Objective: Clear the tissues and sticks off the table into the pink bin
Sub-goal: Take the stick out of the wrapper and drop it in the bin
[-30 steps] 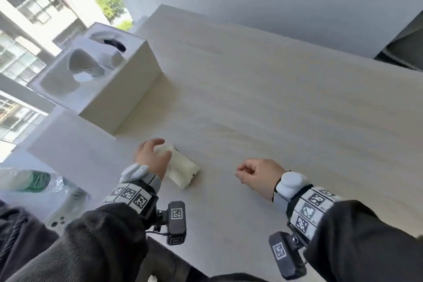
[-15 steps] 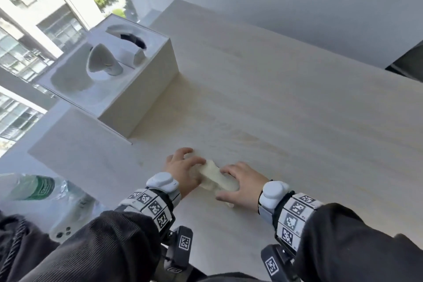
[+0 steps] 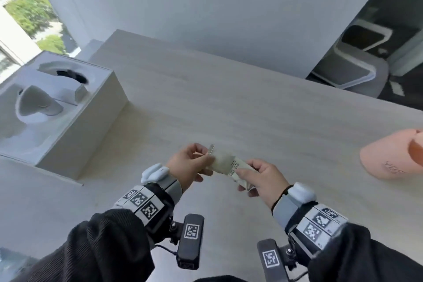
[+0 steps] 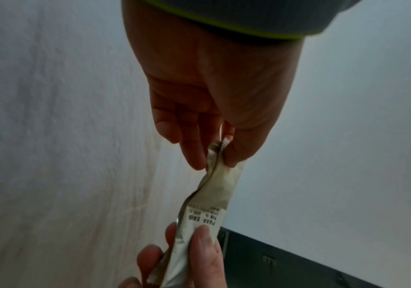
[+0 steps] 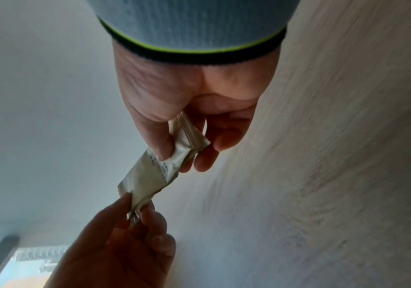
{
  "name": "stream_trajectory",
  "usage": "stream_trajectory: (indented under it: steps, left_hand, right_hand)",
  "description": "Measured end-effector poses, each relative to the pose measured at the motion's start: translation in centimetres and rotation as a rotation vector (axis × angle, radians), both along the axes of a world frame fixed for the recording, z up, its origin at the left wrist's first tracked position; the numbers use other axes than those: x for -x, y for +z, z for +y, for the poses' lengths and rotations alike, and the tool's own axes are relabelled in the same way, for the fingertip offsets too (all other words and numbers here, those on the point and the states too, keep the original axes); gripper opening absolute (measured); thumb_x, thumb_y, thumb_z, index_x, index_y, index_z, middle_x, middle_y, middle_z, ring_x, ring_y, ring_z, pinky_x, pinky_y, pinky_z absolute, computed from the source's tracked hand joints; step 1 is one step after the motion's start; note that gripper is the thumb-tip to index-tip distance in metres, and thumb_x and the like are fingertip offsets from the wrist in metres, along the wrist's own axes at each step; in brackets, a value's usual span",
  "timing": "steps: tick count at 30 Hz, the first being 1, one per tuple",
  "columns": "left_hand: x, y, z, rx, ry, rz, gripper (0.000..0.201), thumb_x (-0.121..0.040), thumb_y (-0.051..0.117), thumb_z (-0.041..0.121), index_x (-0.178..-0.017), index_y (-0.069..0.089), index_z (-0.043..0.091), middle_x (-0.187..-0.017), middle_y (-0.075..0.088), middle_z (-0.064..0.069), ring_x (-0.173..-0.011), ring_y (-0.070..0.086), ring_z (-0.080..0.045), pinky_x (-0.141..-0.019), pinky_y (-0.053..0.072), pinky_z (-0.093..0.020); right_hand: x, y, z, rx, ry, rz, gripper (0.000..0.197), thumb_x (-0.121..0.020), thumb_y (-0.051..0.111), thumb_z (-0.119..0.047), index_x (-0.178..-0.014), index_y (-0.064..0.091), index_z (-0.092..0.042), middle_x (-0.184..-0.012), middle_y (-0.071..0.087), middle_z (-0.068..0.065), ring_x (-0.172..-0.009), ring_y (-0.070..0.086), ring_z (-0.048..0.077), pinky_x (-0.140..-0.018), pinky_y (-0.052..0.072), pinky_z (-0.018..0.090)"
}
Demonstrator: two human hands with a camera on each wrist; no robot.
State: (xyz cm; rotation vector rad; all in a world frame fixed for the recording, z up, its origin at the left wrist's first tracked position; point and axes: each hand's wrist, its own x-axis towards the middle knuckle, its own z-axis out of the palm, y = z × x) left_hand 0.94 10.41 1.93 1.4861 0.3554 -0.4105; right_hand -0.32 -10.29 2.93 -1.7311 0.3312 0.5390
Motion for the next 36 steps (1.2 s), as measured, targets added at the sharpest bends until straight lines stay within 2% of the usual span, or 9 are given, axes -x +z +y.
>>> stream_trajectory:
  steps: [5,9,12,18,23,25,29,33,36]
  left_hand:
    - [-1.3,2.7,-4.8,0.027,-0.108,-0.095,0.008,-0.078,0.069,0.016,-0.074,0.065,0.021,-0.071,0.071,-0.002,-0.063,0.064,-0.015,-0.054,0.043,-0.026]
    - [-1.2,3.5,-10.1,-0.031,-0.321,-0.122,0.026,-0.063,0.076,0.037,-0.083,0.072,0.021,-0.094,0.078,0.004,-0.085,0.070,-0.012,-0.073,0.047,-0.029]
    - [-0.9,3.5,-14.9,-0.057,-0.435,-0.112,0.030,-0.067,0.082,0.031,-0.089,0.071,0.015,-0.110,0.076,0.008,-0.098,0.072,-0.012,-0.091,0.052,-0.033]
    - [0.1,3.2,-24.4,-0.255,-0.487,-0.161,0.015,-0.076,0.067,0.033,-0.087,0.076,0.029,-0.088,0.078,0.008,-0.075,0.066,-0.008,-0.080,0.054,-0.041]
    - [0.3,3.1,-31.1,-0.291,-0.504,-0.158,0.020,-0.082,0.063,0.019,-0.090,0.078,0.029,-0.093,0.078,0.007,-0.095,0.067,-0.028,-0.079,0.055,-0.042]
    - [0.4,3.1,-34.4,-0.289,-0.529,-0.166,0.023,-0.087,0.062,0.011,-0.091,0.078,0.028,-0.094,0.077,0.006,-0.098,0.067,-0.026,-0.078,0.054,-0.037]
    - [0.1,2.9,-38.2,-0.345,-0.556,-0.167,0.021,-0.085,0.062,0.022,-0.088,0.076,0.038,-0.095,0.076,0.001,-0.078,0.063,-0.026,-0.078,0.056,-0.047]
    - [-0.9,2.5,-40.9,-0.419,-0.509,-0.154,0.017,-0.084,0.063,0.023,-0.081,0.075,0.033,-0.091,0.075,-0.004,-0.079,0.063,-0.034,-0.075,0.056,-0.049]
    - [-1.7,2.2,-42.1,-0.470,-0.504,-0.158,0.015,-0.086,0.062,0.021,-0.083,0.075,0.028,-0.089,0.074,-0.005,-0.078,0.065,-0.036,-0.068,0.056,-0.045]
  right_hand:
    - [0.6,1.7,-3.4,-0.056,-0.161,-0.051,0.010,-0.088,0.066,-0.010,-0.097,0.069,-0.007,-0.074,0.071,0.005,-0.053,0.063,0.019,-0.047,0.037,0.027]
    - [1.0,2.3,-7.0,-0.064,-0.304,-0.085,0.018,-0.084,0.073,-0.026,-0.090,0.062,-0.013,-0.074,0.068,0.001,-0.055,0.063,0.019,-0.047,0.043,0.028]
    - [1.5,2.3,-10.7,-0.121,-0.369,-0.063,0.012,-0.092,0.057,-0.028,-0.085,0.063,-0.021,-0.077,0.069,0.005,-0.062,0.064,0.020,-0.049,0.047,0.031]
    - [3.5,1.1,-19.6,-0.276,-0.388,-0.003,0.060,-0.081,0.049,-0.068,-0.112,0.063,-0.020,-0.092,0.071,0.008,-0.079,0.066,0.022,-0.055,0.051,0.034]
    - [5.2,1.1,-26.3,-0.272,-0.535,-0.076,0.049,-0.065,0.076,-0.032,-0.109,0.059,-0.018,-0.100,0.074,0.005,-0.081,0.070,0.022,-0.062,0.052,0.034]
    - [5.5,0.9,-29.9,-0.251,-0.650,-0.082,0.035,-0.076,0.076,-0.020,-0.106,0.059,-0.014,-0.098,0.076,0.007,-0.080,0.073,0.023,-0.062,0.052,0.034]
    - [4.4,1.9,-35.5,-0.091,-0.692,-0.199,0.010,-0.084,0.071,-0.014,-0.093,0.066,-0.014,-0.085,0.075,0.006,-0.072,0.071,0.014,-0.059,0.049,0.030]
    - [1.6,3.4,-41.5,0.429,-0.618,-0.582,0.011,-0.076,0.077,-0.022,-0.075,0.067,-0.018,-0.080,0.061,-0.002,-0.067,0.055,0.001,-0.064,0.040,0.014]
    - [-0.4,3.3,-44.2,0.724,-0.431,-0.738,0.008,-0.078,0.076,-0.021,-0.076,0.068,-0.019,-0.084,0.051,-0.007,-0.070,0.051,0.006,-0.063,0.042,0.019]
